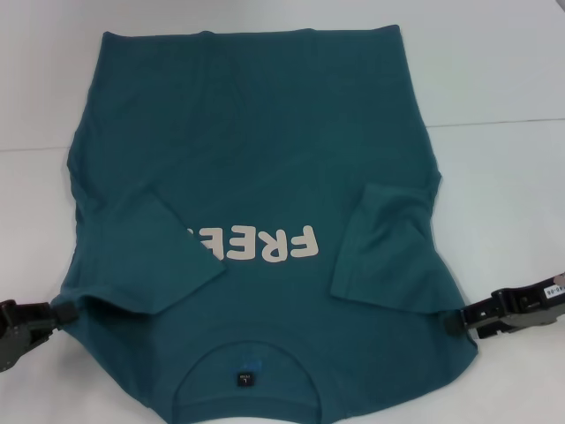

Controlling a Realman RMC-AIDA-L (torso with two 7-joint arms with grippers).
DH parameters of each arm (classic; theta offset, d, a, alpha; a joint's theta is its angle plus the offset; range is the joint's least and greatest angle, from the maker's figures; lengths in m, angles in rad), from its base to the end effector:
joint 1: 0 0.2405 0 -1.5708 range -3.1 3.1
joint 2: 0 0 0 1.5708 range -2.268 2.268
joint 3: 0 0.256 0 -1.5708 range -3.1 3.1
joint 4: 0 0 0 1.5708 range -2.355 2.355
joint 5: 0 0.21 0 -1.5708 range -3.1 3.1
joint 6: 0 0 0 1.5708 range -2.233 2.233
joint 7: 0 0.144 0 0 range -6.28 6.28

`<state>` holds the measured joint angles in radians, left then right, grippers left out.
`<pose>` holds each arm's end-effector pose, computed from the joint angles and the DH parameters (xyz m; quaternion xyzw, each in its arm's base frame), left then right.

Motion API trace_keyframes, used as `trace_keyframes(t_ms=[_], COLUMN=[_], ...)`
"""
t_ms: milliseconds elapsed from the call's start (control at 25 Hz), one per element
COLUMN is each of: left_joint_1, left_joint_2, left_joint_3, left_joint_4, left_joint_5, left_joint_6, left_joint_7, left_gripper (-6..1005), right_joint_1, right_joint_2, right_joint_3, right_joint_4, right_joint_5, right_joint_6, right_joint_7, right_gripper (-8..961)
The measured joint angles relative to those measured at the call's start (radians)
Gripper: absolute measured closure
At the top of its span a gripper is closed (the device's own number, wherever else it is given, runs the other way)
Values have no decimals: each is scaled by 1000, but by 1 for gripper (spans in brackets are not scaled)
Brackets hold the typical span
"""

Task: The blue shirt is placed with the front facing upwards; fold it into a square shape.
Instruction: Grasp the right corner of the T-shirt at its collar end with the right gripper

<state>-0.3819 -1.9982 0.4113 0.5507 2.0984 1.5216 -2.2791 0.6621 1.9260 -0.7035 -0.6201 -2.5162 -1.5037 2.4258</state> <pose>-0.3534 0.2870 0.0401 -0.6312 -0.6998 -0.3171 0.1060 0.3110 0.3507 0.0382 -0.7686 0.6317 0.0004 0.1011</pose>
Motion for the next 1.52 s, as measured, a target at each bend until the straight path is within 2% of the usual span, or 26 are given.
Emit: trace_keyframes(t_ms=[240, 680, 1320, 1520], left_joint_1=[-1, 0, -1, 0], left_joint_2=[-1, -4, -7, -7], left_joint_3=[0, -11, -14, -14], left_joint_4=[0, 0, 0, 0], left_joint_5=[0, 0, -8, -9], left_joint_6=[0, 0, 10, 11], left_joint_7=[0, 4, 4, 3], left_gripper=[950, 951, 952, 952], right_joint_1=[-2, 41, 50, 49], right_joint_2=[2, 42, 47, 43], right_joint_3=[4, -9, -16, -11], right_joint_4=[-1, 12, -3, -3], right_joint_5=[-6, -33, -40, -41], right_joint_6=[14, 40, 39, 36], right_joint_7=[2, 3, 12, 15], right_gripper=[264, 270, 279, 505])
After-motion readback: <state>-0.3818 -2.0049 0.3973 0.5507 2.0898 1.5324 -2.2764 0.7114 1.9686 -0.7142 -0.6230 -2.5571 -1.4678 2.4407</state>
